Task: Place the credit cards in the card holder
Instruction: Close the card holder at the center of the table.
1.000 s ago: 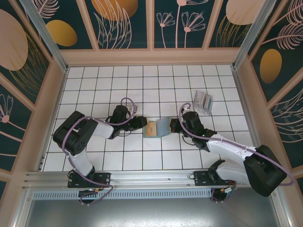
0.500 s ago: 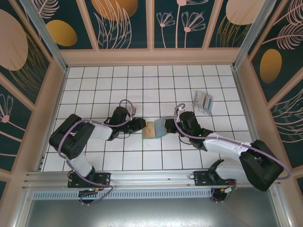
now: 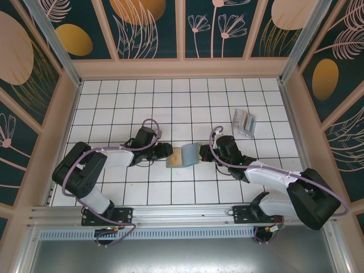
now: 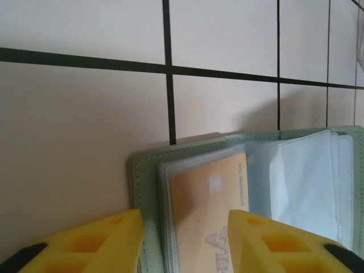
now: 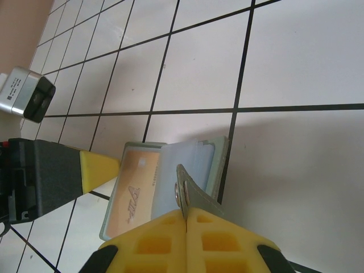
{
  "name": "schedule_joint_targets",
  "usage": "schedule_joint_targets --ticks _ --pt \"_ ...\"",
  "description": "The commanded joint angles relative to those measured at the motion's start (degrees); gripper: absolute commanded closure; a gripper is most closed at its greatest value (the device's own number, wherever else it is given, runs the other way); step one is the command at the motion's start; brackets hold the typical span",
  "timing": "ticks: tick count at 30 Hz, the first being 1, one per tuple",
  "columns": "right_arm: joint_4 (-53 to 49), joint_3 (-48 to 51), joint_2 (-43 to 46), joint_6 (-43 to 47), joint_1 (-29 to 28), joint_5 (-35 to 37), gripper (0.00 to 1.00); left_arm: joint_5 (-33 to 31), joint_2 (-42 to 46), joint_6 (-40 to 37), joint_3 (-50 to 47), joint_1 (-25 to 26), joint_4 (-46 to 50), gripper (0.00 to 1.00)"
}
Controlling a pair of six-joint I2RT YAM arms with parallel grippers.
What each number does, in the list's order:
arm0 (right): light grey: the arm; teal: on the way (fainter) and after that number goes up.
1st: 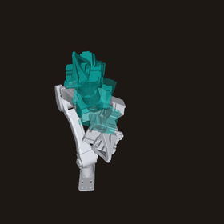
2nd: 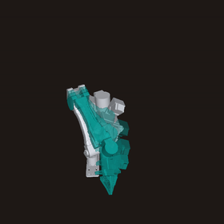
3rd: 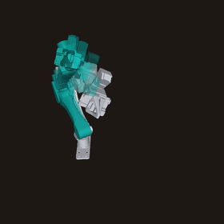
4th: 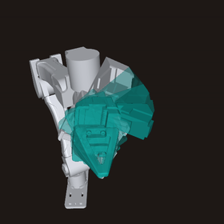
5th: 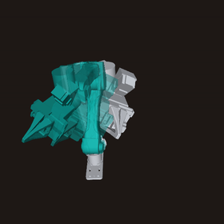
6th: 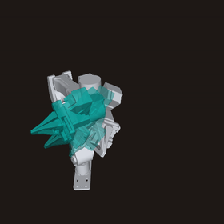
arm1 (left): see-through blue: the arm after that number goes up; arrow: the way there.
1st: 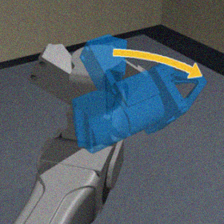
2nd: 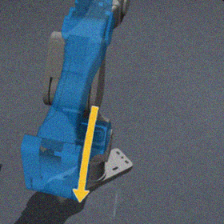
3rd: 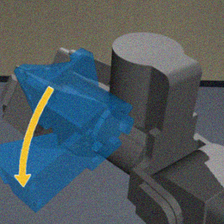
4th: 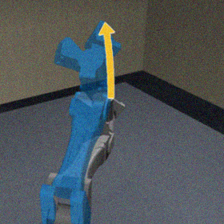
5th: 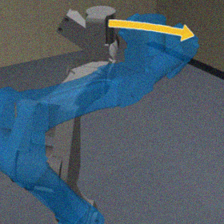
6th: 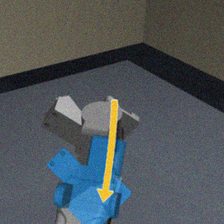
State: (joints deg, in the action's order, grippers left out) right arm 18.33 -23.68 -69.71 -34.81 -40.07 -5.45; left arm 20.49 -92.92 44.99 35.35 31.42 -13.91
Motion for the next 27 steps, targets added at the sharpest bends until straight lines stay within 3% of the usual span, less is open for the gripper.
schedule_joint_targets --ticks 1,5,13,27 --pt "2.1 -0.1 0.0 0.7 0.3 0.7 1.0 -5.8 1.3 -2.1 0.9 -0.1 9.1 0.53" --pt "1.8 -0.4 0.2 0.6 0.4 0.9 1.0 -7.3 3.2 -2.6 1.6 -0.1 12.1 0.48" --pt "1.9 -1.1 -0.4 0.8 0.4 0.5 1.0 -5.7 4.7 -0.5 1.1 -0.1 11.8 0.48" --pt "4.3 -1.2 -2.1 0.4 0.3 -0.9 1.0 9.6 -0.6 4.3 0.4 0.0 -3.4 0.62"
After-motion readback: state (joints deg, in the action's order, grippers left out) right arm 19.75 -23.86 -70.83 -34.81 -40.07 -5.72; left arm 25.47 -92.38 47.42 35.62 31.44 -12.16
